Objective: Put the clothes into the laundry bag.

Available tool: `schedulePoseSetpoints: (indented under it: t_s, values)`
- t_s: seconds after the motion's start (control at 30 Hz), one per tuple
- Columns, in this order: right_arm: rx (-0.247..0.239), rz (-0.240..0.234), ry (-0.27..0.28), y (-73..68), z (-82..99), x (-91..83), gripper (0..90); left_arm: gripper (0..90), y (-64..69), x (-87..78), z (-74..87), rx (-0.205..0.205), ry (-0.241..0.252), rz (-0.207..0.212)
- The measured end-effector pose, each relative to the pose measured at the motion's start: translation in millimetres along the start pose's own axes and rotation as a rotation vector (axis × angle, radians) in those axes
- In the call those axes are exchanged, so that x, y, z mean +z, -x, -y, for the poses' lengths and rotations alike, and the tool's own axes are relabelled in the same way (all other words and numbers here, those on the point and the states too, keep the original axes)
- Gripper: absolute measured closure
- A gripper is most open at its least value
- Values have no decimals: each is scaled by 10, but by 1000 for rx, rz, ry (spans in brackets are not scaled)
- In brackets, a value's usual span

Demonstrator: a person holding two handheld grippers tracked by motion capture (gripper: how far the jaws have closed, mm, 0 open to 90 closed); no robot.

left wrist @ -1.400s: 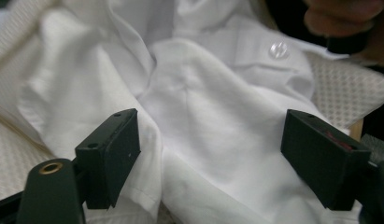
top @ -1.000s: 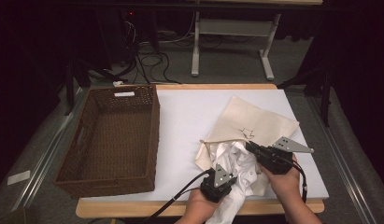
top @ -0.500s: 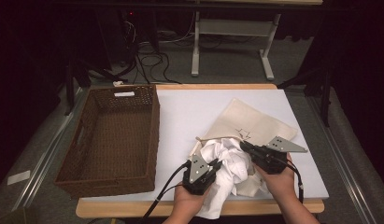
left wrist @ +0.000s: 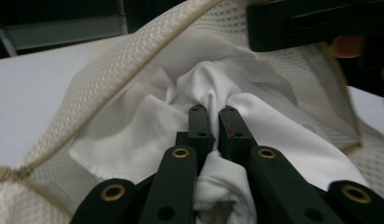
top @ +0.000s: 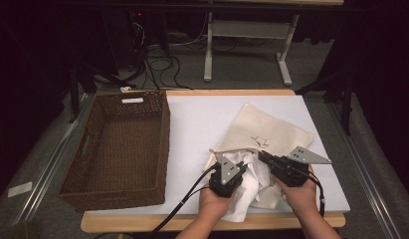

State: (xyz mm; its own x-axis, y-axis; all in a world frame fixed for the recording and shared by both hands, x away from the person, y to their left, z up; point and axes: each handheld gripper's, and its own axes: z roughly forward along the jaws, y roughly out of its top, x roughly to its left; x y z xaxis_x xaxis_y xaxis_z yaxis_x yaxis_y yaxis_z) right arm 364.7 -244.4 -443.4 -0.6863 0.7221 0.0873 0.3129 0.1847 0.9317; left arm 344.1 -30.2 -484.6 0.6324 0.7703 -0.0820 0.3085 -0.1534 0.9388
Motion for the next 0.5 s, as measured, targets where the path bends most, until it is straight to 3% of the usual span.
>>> schedulePoseSetpoints:
  t_s: [0.13, 0.2, 0.27, 0.37, 0.47, 0.5]
  values:
    - [1, -6, 2, 3, 3, -14, 877, 842, -21, 195, -54, 44, 0, -67]
    - [-2, -8, 1, 1, 4, -13, 877, 835, -47, 249, -46, 48, -6, -77]
    - [-4, -8, -2, -2, 7, -8, 876, 812, -63, 244, -31, 45, -2, -72]
    - [-3, -11, -4, 2, 11, -14, 874, 676, -91, 157, 3, 8, 0, -29]
    - [3, -13, -4, 10, 17, -16, 873, 545, -95, 49, 20, 20, 20, -26]
    - [2, -13, -3, 15, 18, -14, 873, 545, -99, -45, 29, 19, 32, -14]
